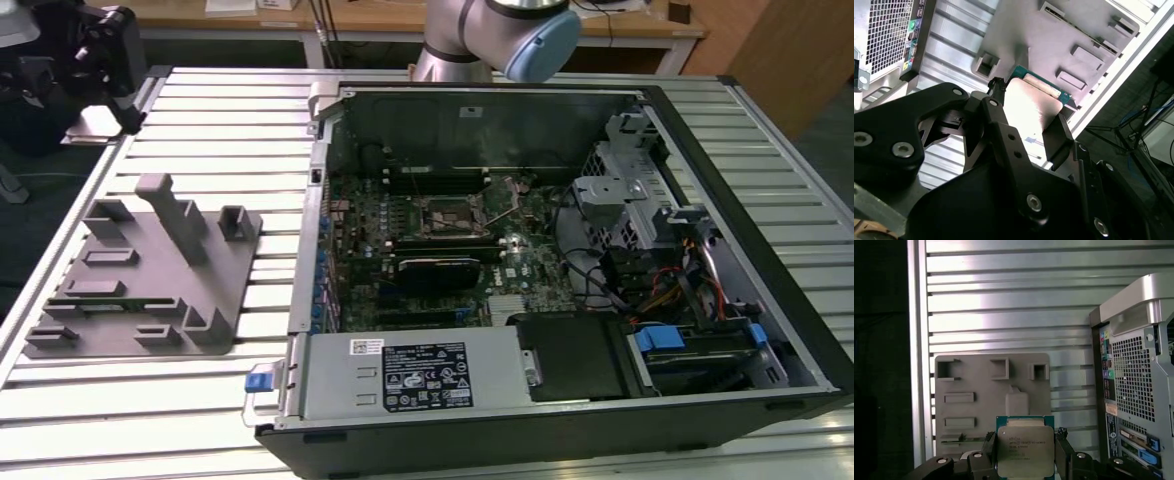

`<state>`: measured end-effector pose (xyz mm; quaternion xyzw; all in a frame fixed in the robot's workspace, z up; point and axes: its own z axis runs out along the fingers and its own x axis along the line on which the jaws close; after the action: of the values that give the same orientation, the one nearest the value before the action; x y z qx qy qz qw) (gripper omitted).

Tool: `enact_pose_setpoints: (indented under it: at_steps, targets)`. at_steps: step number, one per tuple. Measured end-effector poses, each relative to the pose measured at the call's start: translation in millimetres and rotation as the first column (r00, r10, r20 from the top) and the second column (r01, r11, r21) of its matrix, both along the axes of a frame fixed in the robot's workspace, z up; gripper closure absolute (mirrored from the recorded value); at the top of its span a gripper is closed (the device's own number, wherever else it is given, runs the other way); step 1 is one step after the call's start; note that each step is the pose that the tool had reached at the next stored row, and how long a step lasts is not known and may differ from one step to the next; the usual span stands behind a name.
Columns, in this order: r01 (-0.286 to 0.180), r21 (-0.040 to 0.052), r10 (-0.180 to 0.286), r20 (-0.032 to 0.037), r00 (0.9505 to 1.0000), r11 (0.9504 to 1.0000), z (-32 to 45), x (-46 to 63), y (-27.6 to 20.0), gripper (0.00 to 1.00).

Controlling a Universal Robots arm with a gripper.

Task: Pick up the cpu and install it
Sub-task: 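Pick up the cpu and move it towards the insertion slot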

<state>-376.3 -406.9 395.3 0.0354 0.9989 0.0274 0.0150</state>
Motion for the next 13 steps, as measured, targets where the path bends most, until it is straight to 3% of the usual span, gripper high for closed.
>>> enact_pose_setpoints:
  at_steps: [13]
  targets:
    - [0.000,0.0001,0.000,0.0001,1.0000,1.0000,-0.1,12.9,1.1,0.45]
